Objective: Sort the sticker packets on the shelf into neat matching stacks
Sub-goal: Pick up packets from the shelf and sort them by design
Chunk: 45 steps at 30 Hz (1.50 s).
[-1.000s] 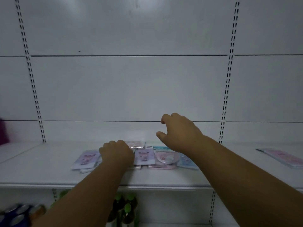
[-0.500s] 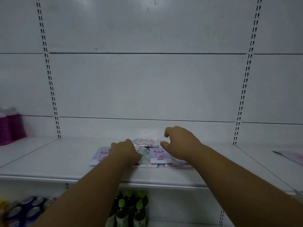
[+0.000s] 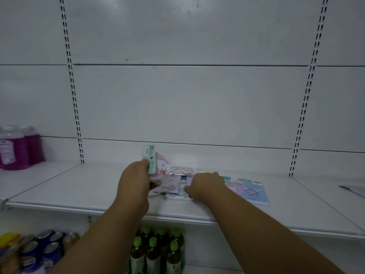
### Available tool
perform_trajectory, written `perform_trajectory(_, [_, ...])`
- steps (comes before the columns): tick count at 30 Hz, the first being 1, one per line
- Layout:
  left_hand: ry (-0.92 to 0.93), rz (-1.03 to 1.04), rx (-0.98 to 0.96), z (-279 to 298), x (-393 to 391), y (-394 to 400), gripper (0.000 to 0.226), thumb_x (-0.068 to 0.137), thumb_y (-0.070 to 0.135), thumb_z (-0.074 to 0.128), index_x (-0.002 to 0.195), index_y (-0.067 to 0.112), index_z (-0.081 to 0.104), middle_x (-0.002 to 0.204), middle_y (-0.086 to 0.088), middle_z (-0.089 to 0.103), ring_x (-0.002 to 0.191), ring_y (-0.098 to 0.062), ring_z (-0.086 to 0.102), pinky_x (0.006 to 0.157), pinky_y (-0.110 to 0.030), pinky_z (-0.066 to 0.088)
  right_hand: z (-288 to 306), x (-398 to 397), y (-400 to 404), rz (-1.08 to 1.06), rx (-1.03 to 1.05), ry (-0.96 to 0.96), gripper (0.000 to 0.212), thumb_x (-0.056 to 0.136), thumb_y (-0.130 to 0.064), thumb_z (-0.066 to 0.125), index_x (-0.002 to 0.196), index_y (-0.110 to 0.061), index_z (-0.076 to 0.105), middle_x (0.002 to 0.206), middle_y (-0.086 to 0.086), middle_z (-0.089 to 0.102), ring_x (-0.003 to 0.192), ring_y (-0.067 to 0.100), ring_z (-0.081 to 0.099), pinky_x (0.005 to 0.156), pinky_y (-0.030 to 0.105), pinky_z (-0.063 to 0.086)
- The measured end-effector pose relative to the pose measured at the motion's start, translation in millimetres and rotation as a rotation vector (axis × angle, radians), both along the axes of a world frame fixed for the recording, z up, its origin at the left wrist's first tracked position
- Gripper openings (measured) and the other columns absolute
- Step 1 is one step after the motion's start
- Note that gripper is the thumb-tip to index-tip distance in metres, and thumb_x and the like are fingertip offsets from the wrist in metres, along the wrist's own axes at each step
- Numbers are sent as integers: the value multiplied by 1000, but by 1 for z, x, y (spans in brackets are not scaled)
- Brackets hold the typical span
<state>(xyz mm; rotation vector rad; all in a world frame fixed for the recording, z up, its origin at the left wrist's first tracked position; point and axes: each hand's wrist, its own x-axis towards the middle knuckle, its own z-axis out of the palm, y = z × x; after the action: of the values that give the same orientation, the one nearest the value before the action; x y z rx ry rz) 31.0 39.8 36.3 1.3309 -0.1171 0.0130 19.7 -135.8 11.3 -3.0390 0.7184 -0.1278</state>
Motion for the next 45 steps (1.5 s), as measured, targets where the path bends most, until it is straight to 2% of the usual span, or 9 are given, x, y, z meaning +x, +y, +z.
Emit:
perform_trajectory(3, [149, -129, -368, -2, -12, 17, 28, 99, 30, 49, 108, 9, 64, 98, -16, 72, 79, -28, 70, 65, -39, 58, 4, 3, 4, -51, 66, -51, 55, 75, -55, 55, 117, -19, 53, 121, 7, 61, 112, 31, 53, 92, 41, 39])
perform_trajectory(7, [155, -336, -473, -6, -22, 25, 62, 84, 62, 50, 112, 8, 63, 104, -20, 74, 88, -34, 74, 65, -41, 62, 9, -2, 7, -114, 346, -184, 65, 73, -39, 72, 123, -12, 40, 125, 14, 42, 106, 31, 56, 83, 34, 46])
perform_trajectory(11, [159, -466, -492, -12, -25, 15, 84, 65, 68, 58, 126, 11, 57, 119, -22, 67, 108, -43, 65, 98, -58, 47, 20, -18, 1, -97, 401, -421, 44, 86, -10, 62, 125, -7, 43, 126, 18, 39, 100, 33, 61, 78, 31, 44])
perform_trajectory(14, [188, -508, -432, -16, -26, -4, 63, 78, 42, 68, 125, 2, 56, 123, -26, 64, 111, -43, 63, 98, -57, 48, 26, -41, -18, -42, 484, -606, 37, 86, -2, 54, 122, -5, 47, 121, 19, 51, 104, 35, 60, 77, 29, 42])
perform_trajectory(17, [176, -426, -318, -20, -28, -36, 28, 88, 0, 58, 116, -2, 58, 116, -27, 66, 91, -34, 68, 69, -39, 61, 33, -69, -43, -33, 621, -817, 50, 85, 0, 52, 134, -6, 45, 120, 15, 61, 110, 32, 59, 86, 29, 44])
perform_trajectory(23, [93, -461, -108, -17, -63, -123, 25, 86, -11, 48, 106, -2, 59, 95, -21, 69, 67, -25, 70, 53, -31, 58, 43, -143, -112, -99, 572, -1058, 33, 89, -3, 53, 118, -14, 61, 111, 4, 68, 99, 21, 63, 92, 38, 52])
perform_trajectory(29, [42, -546, -95, -17, -112, -224, 46, 83, -13, 59, 125, 2, 50, 113, -24, 63, 80, -34, 71, 53, -30, 58, 41, -217, -217, -225, 543, -1121, 24, 86, -5, 56, 107, -13, 65, 102, 4, 70, 91, 21, 66, 81, 34, 55])
perform_trajectory(33, [-59, -562, -154, -12, -158, -290, 41, 82, -15, 60, 112, 12, 59, 110, -21, 67, 78, -29, 71, 56, -32, 61, 38, -260, -299, -295, 530, -1083, 20, 85, -10, 62, 104, -13, 68, 101, 4, 72, 89, 21, 68, 84, 40, 57])
perform_trajectory(45, [-54, -503, -197, -13, -243, -422, 41, 84, -14, 58, 111, 17, 61, 102, -15, 72, 78, -28, 72, 59, -32, 57, 6, -299, -481, -352, 539, -682, 11, 71, -4, 67, 76, 6, 68, 77, 20, 69, 77, 34, 71, 71, 42, 58])
